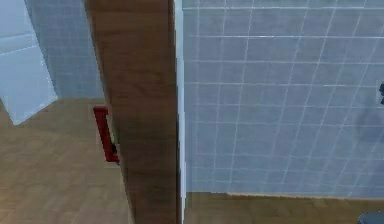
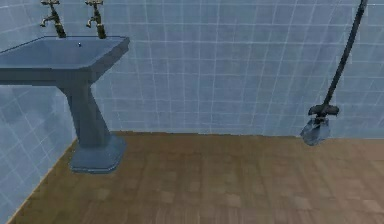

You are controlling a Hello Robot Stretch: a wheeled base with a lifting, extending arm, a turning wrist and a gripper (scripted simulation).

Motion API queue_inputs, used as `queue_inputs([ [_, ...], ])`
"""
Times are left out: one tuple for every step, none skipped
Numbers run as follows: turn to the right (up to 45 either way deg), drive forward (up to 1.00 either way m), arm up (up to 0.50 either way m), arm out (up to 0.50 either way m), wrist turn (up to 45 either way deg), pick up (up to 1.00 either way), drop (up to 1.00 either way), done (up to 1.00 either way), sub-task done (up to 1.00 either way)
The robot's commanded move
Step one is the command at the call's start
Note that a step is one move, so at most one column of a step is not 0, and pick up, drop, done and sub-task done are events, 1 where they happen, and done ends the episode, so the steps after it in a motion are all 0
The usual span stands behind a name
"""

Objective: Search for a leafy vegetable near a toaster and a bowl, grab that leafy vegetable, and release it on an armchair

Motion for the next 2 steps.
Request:
queue_inputs([
  [-45.0, 0.0, 0.0, 0.0, 0.0, 0.0, 0.0, 0.0, 0.0],
  [-42.0, 0.0, 0.0, 0.0, 0.0, 0.0, 0.0, 0.0, 0.0],
])
